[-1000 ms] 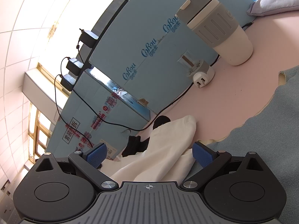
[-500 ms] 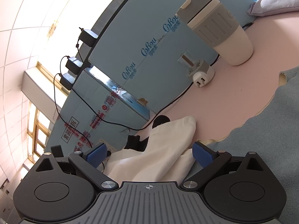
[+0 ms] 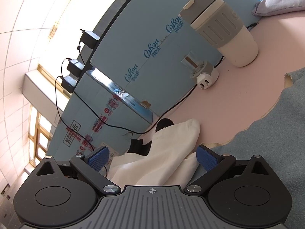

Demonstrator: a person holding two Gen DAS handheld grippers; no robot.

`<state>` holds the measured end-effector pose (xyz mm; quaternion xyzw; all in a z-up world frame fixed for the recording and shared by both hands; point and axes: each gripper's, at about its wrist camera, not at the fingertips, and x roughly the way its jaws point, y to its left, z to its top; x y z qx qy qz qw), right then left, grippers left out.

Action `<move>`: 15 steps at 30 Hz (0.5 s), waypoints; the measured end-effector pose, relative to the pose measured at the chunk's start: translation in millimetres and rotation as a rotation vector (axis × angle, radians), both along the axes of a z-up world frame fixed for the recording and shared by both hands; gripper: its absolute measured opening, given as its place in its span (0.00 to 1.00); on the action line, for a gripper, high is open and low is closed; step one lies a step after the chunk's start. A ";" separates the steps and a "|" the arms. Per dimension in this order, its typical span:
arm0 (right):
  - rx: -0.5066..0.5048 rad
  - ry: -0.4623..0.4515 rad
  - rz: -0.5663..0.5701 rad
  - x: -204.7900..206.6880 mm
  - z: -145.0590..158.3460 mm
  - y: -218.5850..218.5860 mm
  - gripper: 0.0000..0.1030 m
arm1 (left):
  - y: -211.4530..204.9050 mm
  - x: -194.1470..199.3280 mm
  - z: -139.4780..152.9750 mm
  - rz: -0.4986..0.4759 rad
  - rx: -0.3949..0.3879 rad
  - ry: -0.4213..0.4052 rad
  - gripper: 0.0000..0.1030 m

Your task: Fold clothes

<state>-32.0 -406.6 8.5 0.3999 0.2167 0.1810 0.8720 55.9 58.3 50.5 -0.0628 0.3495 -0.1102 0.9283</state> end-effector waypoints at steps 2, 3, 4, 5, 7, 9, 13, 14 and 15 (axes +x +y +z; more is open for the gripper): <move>0.006 -0.002 -0.001 -0.4 -0.5 -0.6 0.97 | 2.4 -16.0 -8.0 -0.017 -0.035 0.024 0.91; 0.009 -0.004 -0.002 -0.6 -0.7 -0.9 0.97 | 2.3 -23.9 -13.3 -0.034 -0.048 0.033 0.91; 0.011 -0.005 -0.002 -0.8 -0.9 -1.0 0.97 | 1.5 -31.4 -18.9 -0.050 -0.057 0.035 0.91; 0.014 -0.006 -0.003 -1.0 -1.1 -1.2 0.97 | 1.7 -38.1 -23.9 -0.057 -0.067 0.035 0.91; 0.022 -0.010 -0.006 -1.6 -1.7 -2.0 0.97 | 5.5 -46.7 -30.2 -0.059 -0.101 0.013 0.92; 0.031 -0.014 -0.008 -2.2 -2.3 -3.0 0.97 | 9.8 -54.3 -35.5 -0.060 -0.138 -0.016 0.92; 0.042 -0.019 -0.013 -2.6 -2.7 -3.9 0.97 | 22.1 -63.2 -41.4 -0.032 -0.227 -0.043 0.86; 0.045 -0.021 -0.015 -3.0 -2.6 -4.1 0.97 | 27.5 -63.8 -42.6 -0.020 -0.261 -0.045 0.79; 0.050 -0.023 -0.022 -4.3 -2.5 -4.7 0.97 | 33.6 -63.8 -44.2 -0.005 -0.301 -0.043 0.66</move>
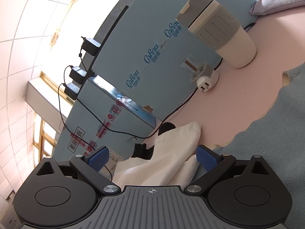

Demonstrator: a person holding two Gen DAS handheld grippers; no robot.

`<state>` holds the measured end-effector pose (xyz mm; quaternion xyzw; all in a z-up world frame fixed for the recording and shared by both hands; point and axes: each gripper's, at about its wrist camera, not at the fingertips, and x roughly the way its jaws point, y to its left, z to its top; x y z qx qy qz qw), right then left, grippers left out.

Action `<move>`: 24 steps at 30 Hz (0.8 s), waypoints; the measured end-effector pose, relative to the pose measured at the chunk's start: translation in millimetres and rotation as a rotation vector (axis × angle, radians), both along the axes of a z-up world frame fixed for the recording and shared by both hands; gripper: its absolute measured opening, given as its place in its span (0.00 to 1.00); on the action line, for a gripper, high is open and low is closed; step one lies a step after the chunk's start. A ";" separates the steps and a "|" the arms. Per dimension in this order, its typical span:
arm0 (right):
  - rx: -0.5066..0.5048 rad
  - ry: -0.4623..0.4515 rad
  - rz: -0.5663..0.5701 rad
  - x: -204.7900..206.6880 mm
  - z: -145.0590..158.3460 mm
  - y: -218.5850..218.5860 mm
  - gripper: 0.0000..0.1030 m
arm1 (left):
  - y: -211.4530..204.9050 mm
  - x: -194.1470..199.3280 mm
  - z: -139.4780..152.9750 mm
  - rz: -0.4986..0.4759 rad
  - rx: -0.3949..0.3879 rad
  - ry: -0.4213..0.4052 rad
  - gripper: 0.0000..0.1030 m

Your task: Fold clothes

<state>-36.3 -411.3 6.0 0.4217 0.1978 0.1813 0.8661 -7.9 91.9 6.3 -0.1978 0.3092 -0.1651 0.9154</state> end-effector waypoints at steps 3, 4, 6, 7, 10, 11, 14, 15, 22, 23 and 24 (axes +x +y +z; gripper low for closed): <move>0.080 -0.024 -0.001 -11.1 -0.3 -5.8 0.97 | 18.9 2.2 -7.4 0.032 -0.125 0.034 0.37; 0.138 -0.041 0.007 -18.3 -0.8 -9.6 0.97 | 22.6 3.5 -9.7 0.033 -0.154 0.040 0.36; 0.216 -0.091 0.050 -41.7 1.2 -11.5 0.97 | 24.0 4.9 -10.8 0.028 -0.168 0.045 0.36; 0.244 -0.121 0.081 -56.2 3.2 -10.8 0.97 | 23.3 6.1 -11.0 0.021 -0.171 0.045 0.37; 0.169 -0.078 0.124 -96.8 9.3 1.1 1.00 | 24.2 8.9 -12.7 -0.001 -0.205 0.045 0.45; 0.149 -0.034 0.124 -104.6 7.3 4.7 1.00 | 24.6 8.9 -12.9 -0.009 -0.215 0.043 0.48; 0.166 0.038 0.143 -117.9 -1.3 10.1 0.99 | 22.8 6.7 -12.3 -0.029 -0.220 0.031 0.59; 0.178 0.065 0.139 -117.7 -1.8 11.6 0.99 | 21.6 6.1 -12.0 -0.036 -0.219 0.027 0.63; 0.207 0.191 0.171 -86.6 0.8 43.4 0.95 | 19.6 3.4 -12.2 -0.055 -0.224 0.016 0.70; 0.148 0.234 0.150 -83.2 5.4 51.0 0.92 | 19.4 3.2 -12.1 -0.055 -0.223 0.015 0.71; 0.096 0.272 0.129 -80.0 9.5 58.2 0.92 | 19.0 3.1 -12.0 -0.057 -0.221 0.015 0.72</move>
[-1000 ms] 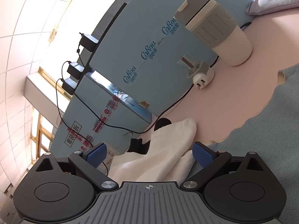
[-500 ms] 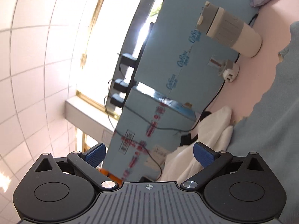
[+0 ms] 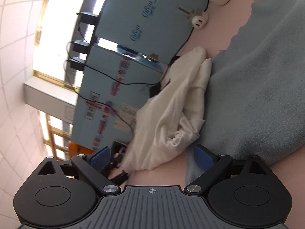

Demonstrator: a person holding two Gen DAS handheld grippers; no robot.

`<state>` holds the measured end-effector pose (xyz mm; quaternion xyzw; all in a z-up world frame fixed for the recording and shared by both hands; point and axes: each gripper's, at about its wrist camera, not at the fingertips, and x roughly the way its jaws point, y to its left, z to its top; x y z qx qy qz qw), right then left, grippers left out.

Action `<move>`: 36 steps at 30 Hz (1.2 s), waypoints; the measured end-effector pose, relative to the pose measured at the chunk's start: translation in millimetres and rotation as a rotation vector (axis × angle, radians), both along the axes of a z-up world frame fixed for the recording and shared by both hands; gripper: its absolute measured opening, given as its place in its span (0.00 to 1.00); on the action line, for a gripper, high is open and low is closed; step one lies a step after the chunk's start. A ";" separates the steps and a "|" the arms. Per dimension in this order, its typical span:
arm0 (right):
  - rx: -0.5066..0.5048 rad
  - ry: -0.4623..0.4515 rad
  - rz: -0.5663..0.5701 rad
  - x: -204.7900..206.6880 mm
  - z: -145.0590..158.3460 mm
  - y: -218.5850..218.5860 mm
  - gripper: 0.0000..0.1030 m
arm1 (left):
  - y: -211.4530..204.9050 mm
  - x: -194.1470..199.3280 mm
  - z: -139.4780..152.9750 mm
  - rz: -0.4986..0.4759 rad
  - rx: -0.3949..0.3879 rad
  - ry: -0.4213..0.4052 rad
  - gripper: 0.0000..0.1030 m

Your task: Fold clothes

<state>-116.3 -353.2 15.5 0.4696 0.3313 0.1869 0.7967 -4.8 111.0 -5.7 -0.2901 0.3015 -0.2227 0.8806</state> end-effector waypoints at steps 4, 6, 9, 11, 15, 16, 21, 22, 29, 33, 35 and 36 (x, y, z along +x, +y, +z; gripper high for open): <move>-0.080 0.043 -0.091 8.5 5.7 15.9 0.93 | -1.9 -0.7 0.9 -0.011 0.006 -0.004 0.77; -0.113 0.037 -0.151 15.4 7.6 19.3 0.88 | -2.3 -1.0 1.0 -0.014 0.006 -0.005 0.78; -0.155 0.021 -0.154 26.9 6.8 27.9 0.79 | -1.2 -0.6 0.4 -0.016 -0.002 -0.004 0.78; -0.176 0.018 -0.141 30.0 4.2 33.2 0.65 | 0.3 0.1 0.1 -0.020 -0.010 -0.002 0.78; -0.195 0.032 -0.155 28.0 -2.8 29.8 0.24 | 2.3 0.7 -0.2 -0.026 -0.023 0.000 0.78; -0.188 0.030 -0.157 26.6 -3.7 27.4 0.22 | 2.5 0.6 0.1 -0.028 -0.024 0.001 0.78; -0.138 -0.060 -0.125 7.2 8.2 23.9 0.17 | 5.8 -7.4 5.8 -0.003 0.003 0.016 0.82; -0.121 -0.079 -0.122 2.1 11.4 23.2 0.17 | 6.8 -13.3 8.7 0.019 0.022 0.014 0.85; 0.003 -0.095 -0.120 -33.7 9.7 7.9 0.16 | 2.4 -80.5 24.5 0.029 0.012 -0.100 0.95; 0.050 -0.068 -0.112 -58.2 6.3 -4.2 0.16 | -12.0 -102.8 32.0 0.002 -0.020 -0.129 0.96; 0.084 -0.057 -0.108 -71.8 5.9 -8.9 0.16 | -19.9 -107.5 38.2 -0.013 -0.050 -0.144 0.96; 0.097 -0.055 -0.108 -78.5 6.3 -11.0 0.16 | -24.5 -109.3 41.9 -0.020 -0.065 -0.154 0.95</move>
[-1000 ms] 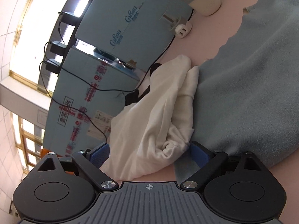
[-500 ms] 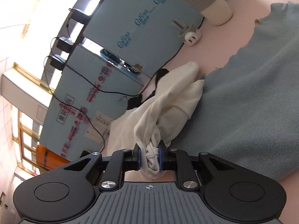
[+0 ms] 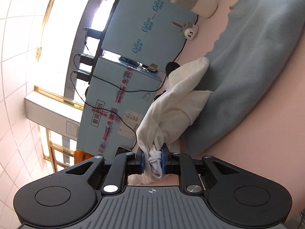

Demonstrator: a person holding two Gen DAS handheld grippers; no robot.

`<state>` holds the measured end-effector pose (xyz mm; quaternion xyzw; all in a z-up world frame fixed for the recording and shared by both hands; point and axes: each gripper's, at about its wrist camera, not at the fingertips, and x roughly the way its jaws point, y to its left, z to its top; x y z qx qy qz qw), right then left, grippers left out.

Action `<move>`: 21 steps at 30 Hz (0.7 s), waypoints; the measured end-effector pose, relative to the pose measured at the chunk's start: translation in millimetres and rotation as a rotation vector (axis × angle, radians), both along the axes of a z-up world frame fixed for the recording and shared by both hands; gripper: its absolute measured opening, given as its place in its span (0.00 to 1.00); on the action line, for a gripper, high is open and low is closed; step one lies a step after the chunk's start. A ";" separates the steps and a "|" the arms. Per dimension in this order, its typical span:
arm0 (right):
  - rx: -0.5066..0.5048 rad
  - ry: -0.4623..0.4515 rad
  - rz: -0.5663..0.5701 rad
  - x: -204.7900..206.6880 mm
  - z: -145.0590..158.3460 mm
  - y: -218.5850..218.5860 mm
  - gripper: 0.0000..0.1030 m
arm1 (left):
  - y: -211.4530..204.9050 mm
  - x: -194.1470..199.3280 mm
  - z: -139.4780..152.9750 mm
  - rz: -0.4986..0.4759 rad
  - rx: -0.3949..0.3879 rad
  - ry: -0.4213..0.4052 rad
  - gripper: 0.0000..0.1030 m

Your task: Fold clothes

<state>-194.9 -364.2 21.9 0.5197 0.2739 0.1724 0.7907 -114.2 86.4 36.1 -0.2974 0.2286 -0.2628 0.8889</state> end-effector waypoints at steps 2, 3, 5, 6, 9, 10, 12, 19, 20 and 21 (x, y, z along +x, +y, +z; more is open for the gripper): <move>0.013 -0.017 -0.007 -12.4 3.4 -4.1 0.16 | -17.5 -2.0 11.1 -0.041 -0.013 -0.036 0.93; 0.011 -0.021 -0.006 -16.0 4.7 -5.0 0.16 | -28.2 -2.7 16.7 -0.071 -0.014 -0.060 0.93; 0.002 -0.027 -0.002 -22.4 7.0 -6.4 0.17 | -50.6 -3.2 27.1 -0.133 -0.007 -0.103 0.93; -0.023 -0.016 0.003 -22.1 6.3 -5.6 0.17 | -63.4 -1.3 30.3 -0.165 0.011 -0.111 0.93; -0.032 0.037 0.011 -16.6 -6.2 -4.9 0.20 | -103.9 9.9 28.5 -0.223 0.082 -0.081 0.93; -0.024 0.050 0.007 -15.5 -10.4 -5.6 0.20 | -115.4 14.9 24.3 -0.236 0.093 -0.063 0.93; -0.020 0.072 0.002 -13.5 -16.3 -7.3 0.32 | -131.4 24.6 16.2 -0.261 0.077 -0.029 0.93; 0.002 0.062 -0.039 -18.0 -25.1 -17.9 0.54 | -156.9 62.1 -30.0 -0.356 -0.193 0.156 0.95; 0.008 0.058 -0.040 -17.3 -25.8 -19.1 0.55 | -158.4 67.3 -39.4 -0.365 -0.195 0.182 0.91; 0.014 0.053 -0.037 -16.0 -26.5 -19.6 0.57 | -158.6 68.0 -42.6 -0.365 -0.176 0.173 0.84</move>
